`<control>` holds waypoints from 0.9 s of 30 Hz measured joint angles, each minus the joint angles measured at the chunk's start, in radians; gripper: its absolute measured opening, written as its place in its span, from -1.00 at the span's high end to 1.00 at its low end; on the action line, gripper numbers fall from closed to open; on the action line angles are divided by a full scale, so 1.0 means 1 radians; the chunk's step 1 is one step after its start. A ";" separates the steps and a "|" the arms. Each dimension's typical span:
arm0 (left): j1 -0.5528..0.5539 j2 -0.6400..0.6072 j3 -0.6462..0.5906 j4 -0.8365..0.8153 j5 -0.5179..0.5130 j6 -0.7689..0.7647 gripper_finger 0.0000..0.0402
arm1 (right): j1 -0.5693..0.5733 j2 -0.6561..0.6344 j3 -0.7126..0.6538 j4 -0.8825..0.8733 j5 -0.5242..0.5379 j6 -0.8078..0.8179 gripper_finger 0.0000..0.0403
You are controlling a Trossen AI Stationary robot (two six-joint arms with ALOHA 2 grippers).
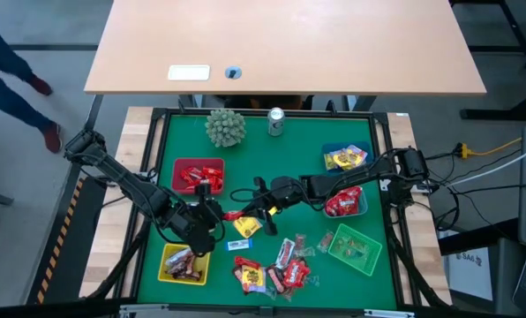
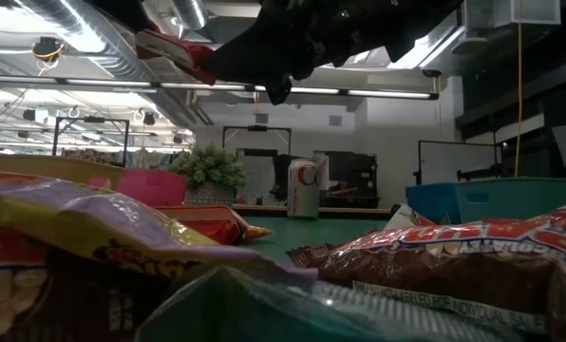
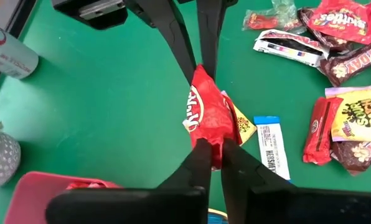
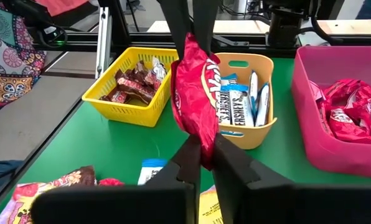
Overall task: Sort candy
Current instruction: Put the red chocolate bar into the red bin
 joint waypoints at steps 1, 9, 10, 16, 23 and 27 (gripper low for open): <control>0.000 0.000 0.000 -0.001 0.000 -0.012 0.97 | 0.000 0.000 0.000 0.000 0.000 0.000 0.82; 0.017 0.000 0.000 -0.008 0.000 -0.084 0.99 | 0.000 0.000 0.000 -0.020 0.000 0.000 0.43; 0.023 0.000 0.000 -0.014 0.000 -0.104 0.99 | 0.000 0.000 0.000 -0.037 0.000 0.000 0.36; 0.083 0.000 0.000 -0.156 0.040 -0.227 1.00 | 0.000 0.000 0.000 -0.199 0.015 0.000 0.06; 0.185 0.000 0.000 -0.382 0.047 -0.324 1.00 | 0.000 0.004 0.000 -0.322 0.061 -0.003 -0.05; 0.241 0.000 0.000 -0.437 0.046 -0.319 1.00 | 0.001 0.029 0.000 -0.315 0.063 -0.033 -0.05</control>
